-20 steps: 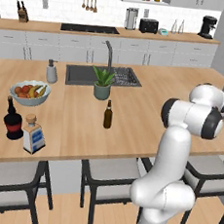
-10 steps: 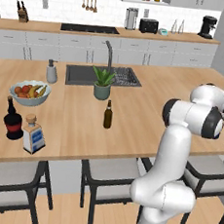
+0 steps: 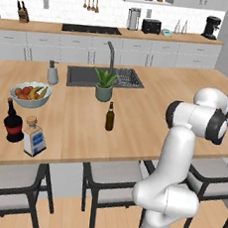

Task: Move the plastic bottles in the middle to the plastics group, and the glass bottles in the middle to the glass group.

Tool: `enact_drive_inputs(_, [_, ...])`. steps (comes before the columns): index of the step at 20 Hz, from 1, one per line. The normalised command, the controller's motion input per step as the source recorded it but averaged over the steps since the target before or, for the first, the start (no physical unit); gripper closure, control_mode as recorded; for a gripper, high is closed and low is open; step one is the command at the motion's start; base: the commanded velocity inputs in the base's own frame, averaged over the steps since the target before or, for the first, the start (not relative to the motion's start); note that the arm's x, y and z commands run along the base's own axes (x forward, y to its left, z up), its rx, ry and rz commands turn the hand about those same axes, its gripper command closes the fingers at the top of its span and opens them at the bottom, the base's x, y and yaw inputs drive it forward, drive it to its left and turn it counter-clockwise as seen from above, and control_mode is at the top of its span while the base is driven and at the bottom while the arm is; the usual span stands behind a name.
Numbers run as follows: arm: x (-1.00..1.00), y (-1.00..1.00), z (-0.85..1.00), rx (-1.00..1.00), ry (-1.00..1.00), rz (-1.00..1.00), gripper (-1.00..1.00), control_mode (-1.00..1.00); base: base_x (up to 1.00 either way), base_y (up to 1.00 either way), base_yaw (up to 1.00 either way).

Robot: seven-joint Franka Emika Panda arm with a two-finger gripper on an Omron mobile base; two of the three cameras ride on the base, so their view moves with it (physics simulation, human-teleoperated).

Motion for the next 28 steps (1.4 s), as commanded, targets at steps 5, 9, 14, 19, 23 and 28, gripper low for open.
enact_drive_inputs(5, [0.00,0.00,0.00,0.00,0.00,0.00,-1.00,-1.00,0.00,0.00,0.00])
enact_drive_inputs(9, [0.00,0.00,0.00,0.00,-0.01,-0.01,-1.00,-1.00,0.00,0.00,0.00])
enact_drive_inputs(14, [-0.08,0.07,0.40,0.00,-0.09,-0.03,-1.00,-1.00,0.00,0.00,0.00])
enact_drive_inputs(19, [-0.42,0.46,0.52,0.00,-0.09,0.00,-1.00,-1.00,0.00,0.00,0.00])
enact_drive_inputs(23, [-0.26,0.65,0.57,-0.01,0.00,-0.01,-1.00,-1.00,0.00,0.00,0.00])
enact_drive_inputs(28, [-0.17,0.78,0.66,0.00,0.00,0.03,-1.00,-1.00,0.00,0.00,0.00])
